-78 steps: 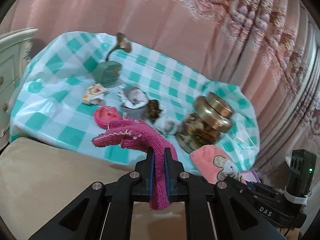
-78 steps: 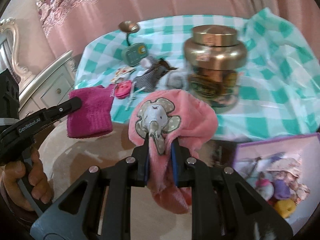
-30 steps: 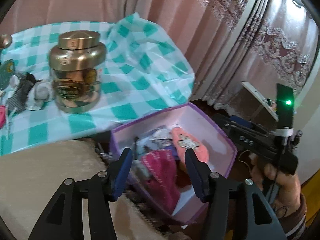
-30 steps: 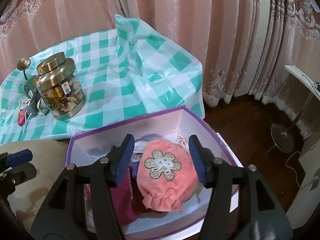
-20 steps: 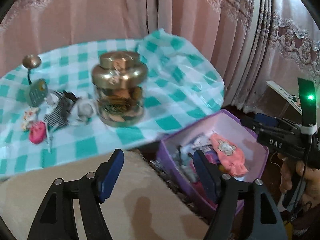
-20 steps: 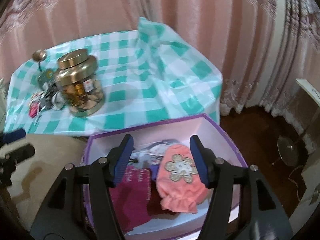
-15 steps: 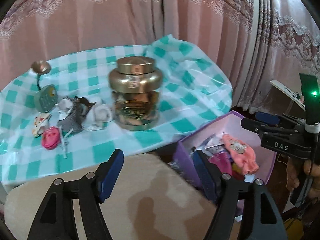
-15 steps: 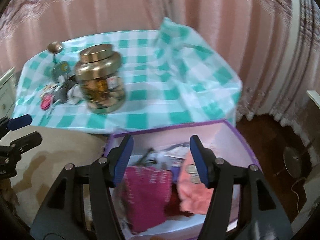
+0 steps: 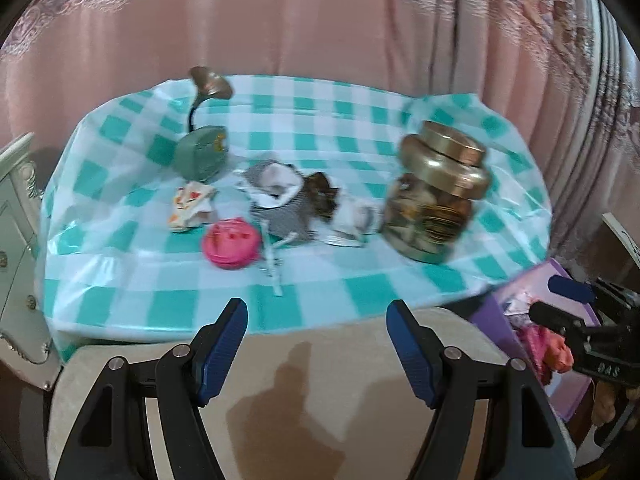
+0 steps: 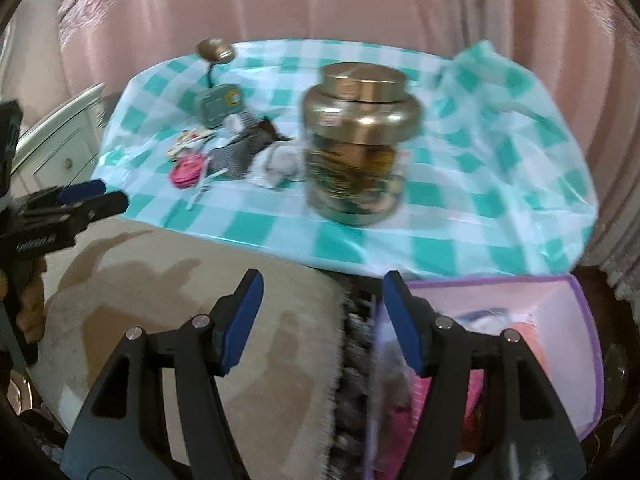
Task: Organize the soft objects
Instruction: 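Move both open tools back over the pile of soft items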
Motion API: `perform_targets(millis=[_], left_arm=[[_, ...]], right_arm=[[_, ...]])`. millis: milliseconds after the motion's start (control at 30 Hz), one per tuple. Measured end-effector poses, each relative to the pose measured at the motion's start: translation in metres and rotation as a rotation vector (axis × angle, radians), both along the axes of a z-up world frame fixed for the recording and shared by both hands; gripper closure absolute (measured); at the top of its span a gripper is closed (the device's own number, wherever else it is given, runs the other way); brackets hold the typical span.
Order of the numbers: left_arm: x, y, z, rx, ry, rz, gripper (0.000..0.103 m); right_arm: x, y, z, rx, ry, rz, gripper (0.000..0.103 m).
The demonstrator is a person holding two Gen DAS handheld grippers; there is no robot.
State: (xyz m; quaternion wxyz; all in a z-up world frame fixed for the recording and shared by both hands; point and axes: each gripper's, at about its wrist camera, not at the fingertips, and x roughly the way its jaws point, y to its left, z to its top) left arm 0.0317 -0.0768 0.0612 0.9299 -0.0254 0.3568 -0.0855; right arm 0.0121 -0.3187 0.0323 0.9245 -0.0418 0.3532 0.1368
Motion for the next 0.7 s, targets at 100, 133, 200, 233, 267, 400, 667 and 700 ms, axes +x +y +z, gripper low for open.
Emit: perform_targets(millis=[100,133,200,233,267,400,667,700], left_arm=[[0.012,0.021,-0.003,-0.007,0.012,0.033,0.030],[0.016,0.027,-0.004,-0.013,0.018,0.043,0.030],[0.026,0.040,-0.007,-0.031,0.032,0.069,0.030],[0.030,0.046,-0.009,-0.038,0.035,0.080,0.030],[0.033,0.049,-0.010,-0.042,0.039,0.088,0.030],[0.049,0.059,-0.014,-0.059,0.055,0.102,0.030],[0.095,0.071,-0.029,-0.095,0.118,0.116,0.030],[0.101,0.073,-0.031,-0.100,0.124,0.118,0.030]], right_arm=[[0.009,0.022,-0.002,-0.002,0.013,0.034,0.037],[0.013,0.028,-0.003,-0.001,0.016,0.044,0.037],[0.019,0.041,-0.004,-0.002,0.020,0.063,0.037],[0.022,0.046,-0.005,-0.002,0.023,0.072,0.037],[0.027,0.052,-0.006,-0.003,0.027,0.083,0.037],[0.041,0.070,-0.009,-0.006,0.035,0.111,0.037],[0.066,0.099,-0.016,-0.011,0.048,0.150,0.037],[0.069,0.102,-0.017,-0.010,0.049,0.153,0.037]])
